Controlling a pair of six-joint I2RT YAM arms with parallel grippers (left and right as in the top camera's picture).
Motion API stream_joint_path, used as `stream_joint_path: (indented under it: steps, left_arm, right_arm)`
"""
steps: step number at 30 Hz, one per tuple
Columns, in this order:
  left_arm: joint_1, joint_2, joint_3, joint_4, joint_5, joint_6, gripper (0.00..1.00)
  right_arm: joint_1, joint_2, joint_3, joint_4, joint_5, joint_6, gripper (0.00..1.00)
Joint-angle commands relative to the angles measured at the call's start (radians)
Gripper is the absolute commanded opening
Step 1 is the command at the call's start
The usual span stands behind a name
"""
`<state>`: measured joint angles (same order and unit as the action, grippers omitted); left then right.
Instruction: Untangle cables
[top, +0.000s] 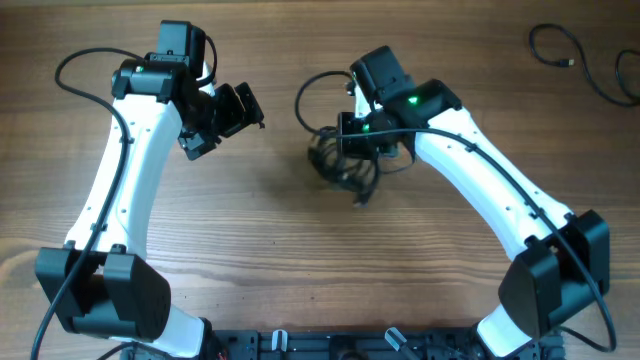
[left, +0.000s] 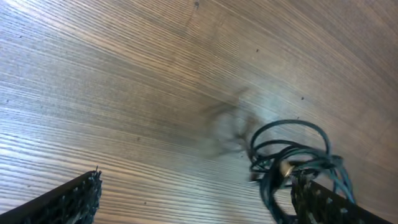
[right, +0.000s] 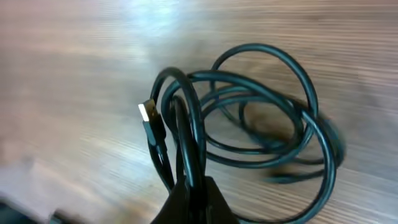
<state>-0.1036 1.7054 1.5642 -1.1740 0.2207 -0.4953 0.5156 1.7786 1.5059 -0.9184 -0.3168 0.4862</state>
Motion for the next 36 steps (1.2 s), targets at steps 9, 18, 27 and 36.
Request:
stream_joint_path:
  steps: [9,18,27,36]
  left_arm:
    - [0.003,0.006,0.006,0.002,-0.013,-0.01,1.0]
    - [0.003,0.006,0.006,-0.002,-0.013,-0.01,1.0]
    - [0.003,0.006,0.006,0.002,-0.013,-0.01,1.0]
    - [0.003,0.006,0.006,0.003,-0.013,-0.01,1.0]
  right_arm:
    - [0.003,-0.017,0.006,0.006,-0.037,-0.058,0.04]
    - [0.003,-0.017,0.006,-0.06,0.174,0.166,0.04]
    - [0.003,-0.017,0.006,-0.062,0.198,0.189,0.19]
    - [0.047,0.005,-0.036,-0.01,0.028,0.01,0.72]
